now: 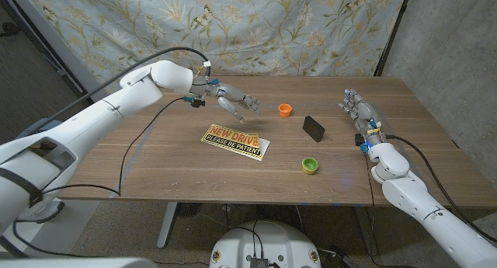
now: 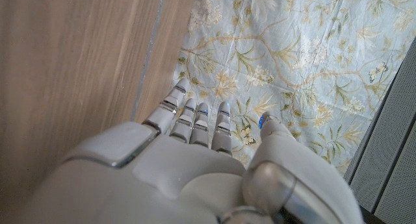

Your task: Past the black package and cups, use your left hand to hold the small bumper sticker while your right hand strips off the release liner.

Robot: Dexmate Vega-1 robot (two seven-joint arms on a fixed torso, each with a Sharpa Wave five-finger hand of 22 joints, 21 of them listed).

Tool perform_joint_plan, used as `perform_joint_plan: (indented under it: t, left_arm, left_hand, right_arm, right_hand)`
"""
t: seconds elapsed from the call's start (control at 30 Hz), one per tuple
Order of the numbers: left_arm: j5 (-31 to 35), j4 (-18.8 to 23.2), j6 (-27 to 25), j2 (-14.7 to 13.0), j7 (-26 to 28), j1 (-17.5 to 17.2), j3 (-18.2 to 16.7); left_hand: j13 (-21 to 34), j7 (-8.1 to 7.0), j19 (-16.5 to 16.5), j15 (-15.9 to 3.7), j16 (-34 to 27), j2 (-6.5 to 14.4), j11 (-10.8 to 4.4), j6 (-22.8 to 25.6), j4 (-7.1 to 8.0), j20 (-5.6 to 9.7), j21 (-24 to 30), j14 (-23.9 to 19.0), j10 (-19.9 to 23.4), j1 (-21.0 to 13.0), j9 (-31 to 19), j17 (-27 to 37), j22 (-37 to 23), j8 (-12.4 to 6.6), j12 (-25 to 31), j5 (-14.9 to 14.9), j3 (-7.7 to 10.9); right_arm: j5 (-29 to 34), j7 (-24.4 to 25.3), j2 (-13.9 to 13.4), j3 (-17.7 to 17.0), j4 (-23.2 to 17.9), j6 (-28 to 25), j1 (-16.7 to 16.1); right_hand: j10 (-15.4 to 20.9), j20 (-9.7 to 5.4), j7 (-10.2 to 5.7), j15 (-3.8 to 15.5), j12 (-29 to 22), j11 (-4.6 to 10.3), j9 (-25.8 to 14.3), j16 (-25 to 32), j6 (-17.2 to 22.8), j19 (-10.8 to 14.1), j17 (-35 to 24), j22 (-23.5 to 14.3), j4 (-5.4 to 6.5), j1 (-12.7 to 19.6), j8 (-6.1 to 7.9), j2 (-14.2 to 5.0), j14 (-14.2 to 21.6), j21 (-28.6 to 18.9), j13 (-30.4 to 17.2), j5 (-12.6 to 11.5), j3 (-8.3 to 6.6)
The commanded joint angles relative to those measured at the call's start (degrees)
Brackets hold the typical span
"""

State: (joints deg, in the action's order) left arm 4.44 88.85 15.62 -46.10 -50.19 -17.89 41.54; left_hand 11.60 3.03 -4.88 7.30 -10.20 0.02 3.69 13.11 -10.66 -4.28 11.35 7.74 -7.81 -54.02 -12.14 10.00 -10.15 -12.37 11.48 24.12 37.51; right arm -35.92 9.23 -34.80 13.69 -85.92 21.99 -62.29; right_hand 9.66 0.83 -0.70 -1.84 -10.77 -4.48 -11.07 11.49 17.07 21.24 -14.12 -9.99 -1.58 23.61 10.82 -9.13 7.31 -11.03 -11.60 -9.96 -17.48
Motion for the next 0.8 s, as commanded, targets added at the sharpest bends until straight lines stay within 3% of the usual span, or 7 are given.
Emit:
perform_joint_plan:
  t: [0.03, 0.8]
  left_arm:
    - [2.2, 0.8, -1.8, 0.5, -5.7, 3.6, 1.8]
    - [5.9, -0.2, -1.3, 3.1, -10.5, 7.1, 4.9]
  left_hand:
    - [0.3, 0.33, 1.0, 0.14, 0.2, -0.1, 0.25, -0.5, 0.33, -0.34, -0.2, 1.2, -1.1, -1.1, -0.3, 0.2, -0.1, 0.24, -0.1, -0.4, -0.38]
    - [0.3, 0.57, 2.7, 0.32, 0.2, 0.5, 0.85, -3.7, 0.81, -0.49, -0.4, 3.1, -3.5, -3.0, -0.4, 0.2, -0.1, 1.05, -0.2, -0.4, -1.32]
  right_arm:
    - [0.6, 1.7, -0.2, -0.7, -1.5, 0.1, -1.6]
    - [0.5, 3.3, 0.6, -1.7, -1.5, 1.6, -2.8]
  right_hand:
    - [-0.6, 0.35, -0.16, -0.49, 0.1, 0.04, -0.1, 0.3, -0.6, 0.0, -0.1, -0.1, -0.11, -0.5, -0.24, -0.14, 0.1, -0.2, -0.2, -0.2, -0.30]
    - [-2.4, 0.84, 0.25, -1.28, 0.2, -0.40, -0.1, 0.3, -2.2, -0.7, -0.2, -0.1, -0.26, -0.8, -0.44, -0.04, -0.7, -0.1, -0.3, -0.2, -0.31]
